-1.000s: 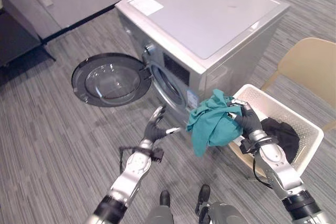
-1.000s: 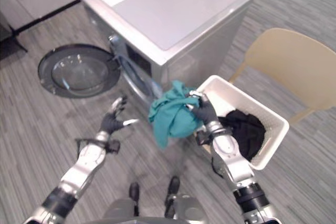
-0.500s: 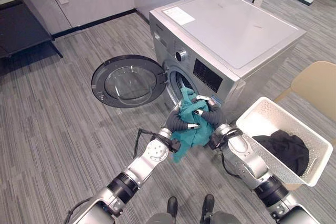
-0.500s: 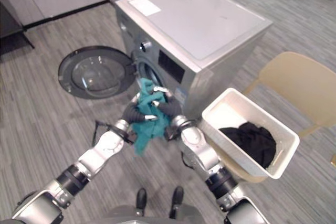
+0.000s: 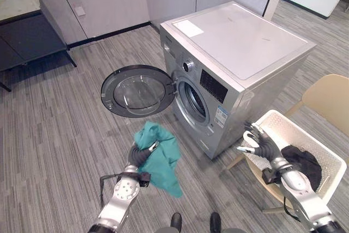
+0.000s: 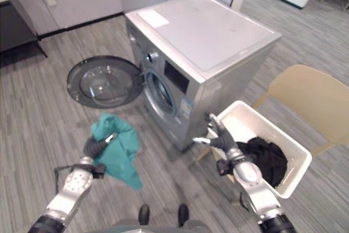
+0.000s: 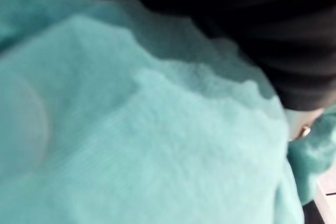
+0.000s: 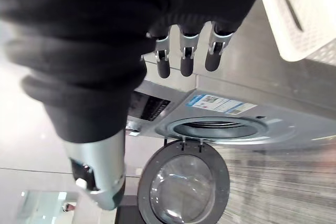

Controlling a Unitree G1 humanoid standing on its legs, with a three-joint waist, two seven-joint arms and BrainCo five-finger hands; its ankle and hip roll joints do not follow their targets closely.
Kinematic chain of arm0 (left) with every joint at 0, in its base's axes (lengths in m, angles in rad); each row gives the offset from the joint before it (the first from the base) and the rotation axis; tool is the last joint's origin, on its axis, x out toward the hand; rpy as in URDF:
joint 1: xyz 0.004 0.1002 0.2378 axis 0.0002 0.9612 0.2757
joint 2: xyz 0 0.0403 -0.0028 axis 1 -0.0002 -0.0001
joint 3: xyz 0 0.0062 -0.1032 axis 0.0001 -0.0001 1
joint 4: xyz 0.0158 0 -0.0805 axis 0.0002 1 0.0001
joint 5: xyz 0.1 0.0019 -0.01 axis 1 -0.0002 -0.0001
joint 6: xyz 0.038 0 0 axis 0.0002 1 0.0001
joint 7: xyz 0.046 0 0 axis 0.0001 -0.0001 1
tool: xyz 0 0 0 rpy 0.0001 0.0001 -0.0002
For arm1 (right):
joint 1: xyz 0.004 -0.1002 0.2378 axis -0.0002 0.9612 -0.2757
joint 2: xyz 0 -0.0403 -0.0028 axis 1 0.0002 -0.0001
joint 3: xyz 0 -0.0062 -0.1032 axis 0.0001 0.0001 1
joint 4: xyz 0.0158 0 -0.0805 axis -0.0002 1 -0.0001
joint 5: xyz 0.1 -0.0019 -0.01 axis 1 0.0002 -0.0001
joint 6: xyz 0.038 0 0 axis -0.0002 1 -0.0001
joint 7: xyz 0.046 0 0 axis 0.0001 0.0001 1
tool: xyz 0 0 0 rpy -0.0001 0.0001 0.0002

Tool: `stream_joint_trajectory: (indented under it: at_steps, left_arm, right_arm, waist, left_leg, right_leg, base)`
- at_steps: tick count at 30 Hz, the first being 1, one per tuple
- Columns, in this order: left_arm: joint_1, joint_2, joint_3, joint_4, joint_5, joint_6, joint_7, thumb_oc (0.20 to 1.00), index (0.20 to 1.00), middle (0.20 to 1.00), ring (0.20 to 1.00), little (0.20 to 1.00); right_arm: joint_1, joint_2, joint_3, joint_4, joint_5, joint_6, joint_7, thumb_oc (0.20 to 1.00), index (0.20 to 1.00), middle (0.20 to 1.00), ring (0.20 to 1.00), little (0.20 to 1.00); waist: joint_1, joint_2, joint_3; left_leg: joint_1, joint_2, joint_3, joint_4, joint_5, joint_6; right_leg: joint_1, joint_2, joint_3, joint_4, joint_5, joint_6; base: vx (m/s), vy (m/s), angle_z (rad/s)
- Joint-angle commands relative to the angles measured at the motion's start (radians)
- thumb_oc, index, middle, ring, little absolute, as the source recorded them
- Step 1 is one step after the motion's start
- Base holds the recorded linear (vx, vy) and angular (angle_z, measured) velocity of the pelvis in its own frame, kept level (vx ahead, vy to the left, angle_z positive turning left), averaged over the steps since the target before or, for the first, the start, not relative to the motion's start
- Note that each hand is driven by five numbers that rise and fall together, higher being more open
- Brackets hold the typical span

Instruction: Grab the laundry basket,head to the washer,open it,put in the laundry and shut it.

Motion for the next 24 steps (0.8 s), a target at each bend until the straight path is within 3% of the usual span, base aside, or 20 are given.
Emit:
stream_joint_trajectory:
  at_steps: [1, 6, 8, 11, 12, 15, 18, 19, 21, 23, 24]
  left_arm:
    - [-0.028, 0.011, 0.080, 0.072, -0.046, -0.044, -0.029, 0.200, 0.200, 0.200, 0.200, 0.200]
    - [-0.002, -0.010, 0.123, 0.161, -0.076, -0.024, -0.037, 0.200, 0.200, 0.200, 0.200, 0.200]
    - [0.007, -0.031, 0.145, 0.200, -0.076, -0.014, -0.028, 0.200, 0.200, 0.200, 0.200, 0.200]
    - [0.014, -0.034, 0.151, 0.206, -0.074, -0.012, -0.023, 0.200, 0.200, 0.200, 0.200, 0.200]
    - [0.015, -0.043, 0.160, 0.214, -0.065, -0.005, -0.010, 0.200, 0.200, 0.200, 0.200, 0.200]
    - [0.036, -0.054, 0.171, 0.209, -0.059, -0.001, -0.019, 0.200, 0.200, 0.200, 0.200, 0.200]
    - [0.042, -0.055, 0.173, 0.209, -0.056, 0.001, -0.022, 0.200, 0.200, 0.200, 0.200, 0.200]
    - [0.050, -0.056, 0.180, 0.211, -0.058, 0.006, -0.026, 0.200, 0.200, 0.200, 0.200, 0.200]
    - [0.041, -0.041, 0.177, 0.213, -0.053, 0.012, -0.030, 0.200, 0.200, 0.200, 0.200, 0.200]
    - [0.035, -0.032, 0.175, 0.210, -0.048, 0.013, -0.029, 0.200, 0.200, 0.200, 0.200, 0.200]
    - [0.014, -0.018, 0.166, 0.213, -0.037, 0.013, -0.023, 0.200, 0.200, 0.200, 0.200, 0.200]
  right_arm:
    - [-0.003, 0.004, -0.008, 0.055, -0.137, -0.041, 0.014, 1.000, 1.000, 1.000, 1.000, 1.000]
    - [-0.005, -0.001, -0.014, 0.201, -0.209, -0.041, -0.006, 1.000, 1.000, 1.000, 1.000, 1.000]
    - [-0.012, 0.026, -0.011, 0.326, -0.248, -0.022, -0.044, 1.000, 1.000, 1.000, 1.000, 1.000]
    - [-0.015, 0.037, -0.009, 0.350, -0.256, -0.019, -0.053, 1.000, 1.000, 1.000, 1.000, 1.000]
    - [-0.014, 0.065, -0.021, 0.395, -0.264, -0.001, -0.078, 1.000, 1.000, 1.000, 1.000, 1.000]
    - [-0.009, 0.098, -0.035, 0.429, -0.272, 0.004, -0.091, 1.000, 1.000, 1.000, 1.000, 1.000]
    - [-0.017, 0.109, -0.036, 0.438, -0.266, 0.005, -0.096, 1.000, 1.000, 1.000, 1.000, 1.000]
    - [-0.022, 0.128, -0.038, 0.448, -0.265, 0.013, -0.093, 1.000, 1.000, 1.000, 1.000, 1.000]
    - [-0.037, 0.143, -0.032, 0.455, -0.271, 0.018, -0.096, 1.000, 1.000, 1.000, 1.000, 1.000]
    - [-0.041, 0.148, -0.028, 0.450, -0.271, 0.020, -0.096, 1.000, 1.000, 1.000, 1.000, 1.000]
    - [-0.055, 0.157, -0.016, 0.447, -0.274, 0.021, -0.104, 1.000, 1.000, 1.000, 1.000, 1.000]
  waist:
    - [0.016, -0.034, -0.014]
    - [0.031, -0.043, 0.044]
    - [0.038, -0.049, 0.066]
    - [0.040, -0.052, 0.067]
    - [0.040, -0.057, 0.067]
    - [0.037, -0.050, 0.052]
    - [0.035, -0.053, 0.048]
    - [0.041, -0.058, 0.041]
    - [0.049, -0.069, 0.053]
    - [0.049, -0.073, 0.063]
    - [0.040, -0.074, 0.081]
  left_leg:
    - [-0.028, -0.025, 0.013, 0.031, -0.060, -0.003]
    - [-0.138, -0.042, -0.007, 0.156, -0.068, -0.022]
    - [-0.206, 0.019, 0.153, 0.179, -0.048, -0.022]
    - [-0.207, 0.031, 0.187, 0.170, -0.045, -0.022]
    - [-0.227, 0.061, 0.264, 0.152, -0.036, -0.035]
    - [-0.209, 0.071, 0.316, 0.120, -0.036, -0.028]
    - [-0.211, 0.061, 0.313, 0.128, -0.045, -0.023]
    - [-0.211, 0.039, 0.296, 0.142, -0.068, -0.004]
    - [-0.204, 0.008, 0.281, 0.165, -0.110, 0.022]
    - [-0.200, -0.001, 0.272, 0.176, -0.128, 0.034]
    - [-0.186, -0.020, 0.252, 0.188, -0.158, 0.054]
  right_leg:
    - [-0.008, -0.023, -0.043, 0.105, -0.142, 0.047]
    - [-0.025, -0.033, -0.095, 0.108, -0.152, 0.031]
    - [-0.006, -0.055, -0.204, 0.080, -0.158, 0.032]
    - [0.007, -0.061, -0.227, 0.076, -0.161, 0.036]
    - [0.035, -0.087, -0.282, 0.075, -0.182, 0.047]
    - [0.057, -0.110, -0.339, 0.089, -0.195, 0.056]
    - [0.070, -0.123, -0.349, 0.092, -0.196, 0.063]
    - [0.074, -0.150, -0.341, 0.124, -0.196, 0.071]
    - [0.033, -0.194, -0.314, 0.240, -0.183, 0.083]
    - [0.007, -0.205, -0.292, 0.303, -0.172, 0.085]
    - [-0.063, -0.202, -0.230, 0.410, -0.149, 0.090]
  base:
    - [-0.05, -0.073, 0.14]
    - [-0.08, -0.040, 0.45]
    - [0.03, 0.011, 0.93]
    - [0.15, 0.059, 1.29]
    - [0.23, 0.092, 0.36]
    - [0.26, 0.176, 1.08]
    - [0.25, 0.204, 0.54]
    - [0.27, 0.263, 0.33]
    - [0.29, 0.303, 0.16]
    - [0.16, 0.182, 0.10]
    - [0.18, 0.185, 0.17]
